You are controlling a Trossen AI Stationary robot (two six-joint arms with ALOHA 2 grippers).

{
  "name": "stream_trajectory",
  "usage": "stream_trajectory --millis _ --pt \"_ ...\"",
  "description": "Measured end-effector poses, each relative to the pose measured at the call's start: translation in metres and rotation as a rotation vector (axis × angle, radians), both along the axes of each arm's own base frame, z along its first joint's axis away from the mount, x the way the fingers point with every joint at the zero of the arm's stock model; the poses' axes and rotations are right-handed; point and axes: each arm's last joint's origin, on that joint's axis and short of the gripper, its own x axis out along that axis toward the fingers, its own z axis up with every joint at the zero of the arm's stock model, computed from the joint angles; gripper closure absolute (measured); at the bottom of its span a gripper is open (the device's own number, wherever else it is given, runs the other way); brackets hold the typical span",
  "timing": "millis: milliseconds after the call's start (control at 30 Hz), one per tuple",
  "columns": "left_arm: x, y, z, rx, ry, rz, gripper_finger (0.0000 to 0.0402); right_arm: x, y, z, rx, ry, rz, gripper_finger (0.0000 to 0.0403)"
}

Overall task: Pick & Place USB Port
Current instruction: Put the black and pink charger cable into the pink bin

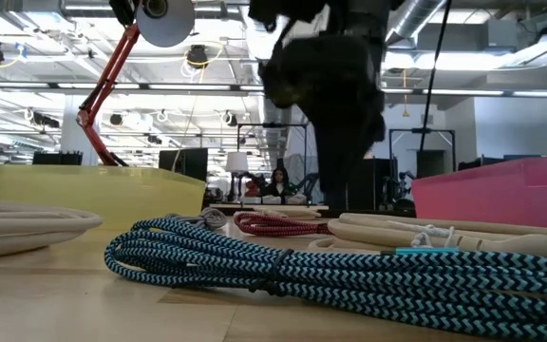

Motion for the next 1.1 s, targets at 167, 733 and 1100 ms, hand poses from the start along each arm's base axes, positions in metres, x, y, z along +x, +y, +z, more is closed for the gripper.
stream_trajectory --millis 167,733,1100 --pt "0.000 0.000 0.000 -0.001 0.001 0.000 0.0312 0.001 0.003 -0.015 -0.016 0.047 0.005 0.0267" --pt "0.000 0.000 0.000 -0.001 0.001 0.000 0.0312 0.005 -0.008 -0.026 -0.075 0.055 -0.019 0.0288" --pt "0.000 0.000 0.000 -0.001 0.001 -0.001 0.0312 -0.006 -0.018 -0.043 -0.052 0.098 -0.033 0.0391"
